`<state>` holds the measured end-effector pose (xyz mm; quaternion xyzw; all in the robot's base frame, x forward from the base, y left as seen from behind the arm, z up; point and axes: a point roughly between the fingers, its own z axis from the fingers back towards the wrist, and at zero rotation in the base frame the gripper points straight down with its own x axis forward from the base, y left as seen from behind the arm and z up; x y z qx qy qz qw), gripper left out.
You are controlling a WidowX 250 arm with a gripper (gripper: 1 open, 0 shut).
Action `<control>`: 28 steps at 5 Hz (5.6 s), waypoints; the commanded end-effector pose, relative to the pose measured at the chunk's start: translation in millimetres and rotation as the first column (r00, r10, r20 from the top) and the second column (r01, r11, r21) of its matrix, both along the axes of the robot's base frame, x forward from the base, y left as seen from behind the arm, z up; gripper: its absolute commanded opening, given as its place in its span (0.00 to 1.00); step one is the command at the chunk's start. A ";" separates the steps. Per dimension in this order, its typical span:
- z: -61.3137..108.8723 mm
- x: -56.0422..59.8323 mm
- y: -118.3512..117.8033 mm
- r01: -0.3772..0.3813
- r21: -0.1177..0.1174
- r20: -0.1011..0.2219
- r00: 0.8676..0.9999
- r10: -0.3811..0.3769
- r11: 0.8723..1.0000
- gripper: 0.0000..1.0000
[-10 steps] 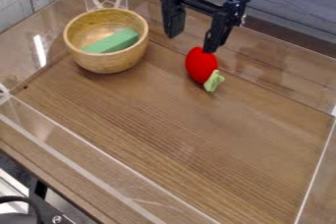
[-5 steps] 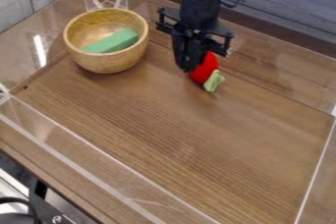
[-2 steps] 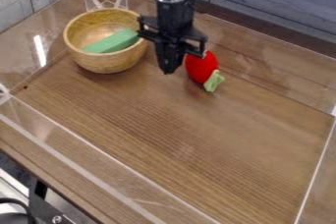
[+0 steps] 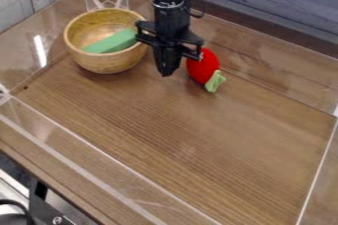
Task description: Move the red object to the left side of the table
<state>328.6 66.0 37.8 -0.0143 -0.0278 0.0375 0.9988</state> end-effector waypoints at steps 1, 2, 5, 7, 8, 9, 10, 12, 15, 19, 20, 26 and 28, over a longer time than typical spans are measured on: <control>11.6 11.6 8.9 -0.020 0.010 0.053 0.998 0.019 1.000 1.00; 12.0 12.3 9.9 -0.031 0.006 0.057 0.998 0.030 1.000 1.00; 9.0 23.9 4.7 -0.037 -0.002 0.090 0.995 0.037 0.999 1.00; 2.0 30.3 2.3 -0.037 -0.002 0.099 0.994 0.037 0.999 1.00; -2.0 32.2 1.0 -0.037 -0.002 0.100 0.994 0.037 0.999 1.00; -5.8 33.5 1.3 -0.040 -0.003 0.101 0.994 0.040 0.999 1.00; -10.2 34.7 4.1 -0.047 -0.001 0.096 0.994 0.047 0.999 1.00; 6.6 9.8 14.0 -0.041 0.012 0.074 0.996 0.040 0.999 1.00; 21.8 -7.2 29.1 -0.063 0.025 0.054 0.997 0.061 0.998 1.00; 32.5 -22.9 24.7 -0.065 0.040 0.035 0.997 0.063 0.997 1.00; 31.8 -22.4 22.4 -0.067 0.042 0.035 0.997 0.065 0.997 1.00; 32.7 -19.9 9.9 -0.067 0.038 0.040 0.997 0.066 0.997 1.00; 32.3 -19.1 8.0 -0.065 0.039 0.038 0.997 0.063 0.997 1.00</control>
